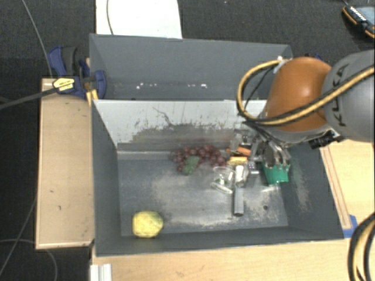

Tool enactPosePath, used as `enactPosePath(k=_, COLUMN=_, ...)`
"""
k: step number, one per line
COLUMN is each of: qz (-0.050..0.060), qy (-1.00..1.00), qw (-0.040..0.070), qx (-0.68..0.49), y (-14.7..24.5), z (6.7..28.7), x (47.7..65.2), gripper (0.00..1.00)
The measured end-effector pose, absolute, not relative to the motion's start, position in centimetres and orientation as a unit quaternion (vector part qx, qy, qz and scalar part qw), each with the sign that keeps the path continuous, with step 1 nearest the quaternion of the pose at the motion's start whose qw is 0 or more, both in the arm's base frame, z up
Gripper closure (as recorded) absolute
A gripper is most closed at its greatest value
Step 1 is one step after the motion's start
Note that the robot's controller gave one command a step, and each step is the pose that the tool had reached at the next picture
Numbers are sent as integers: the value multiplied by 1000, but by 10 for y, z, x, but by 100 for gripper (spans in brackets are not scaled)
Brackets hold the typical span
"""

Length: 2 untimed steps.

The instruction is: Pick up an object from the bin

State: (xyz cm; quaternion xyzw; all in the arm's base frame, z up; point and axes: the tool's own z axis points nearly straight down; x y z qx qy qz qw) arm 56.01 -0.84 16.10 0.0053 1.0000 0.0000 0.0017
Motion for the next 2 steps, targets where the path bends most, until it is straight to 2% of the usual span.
enactPosePath(k=1, qz=0, qy=1000, qw=2, qx=5, y=-8, z=161, x=560, gripper=0)
enactPosePath(k=2, qz=0, qy=998, qw=5, qx=56, y=-27, z=150, x=575, gripper=0)
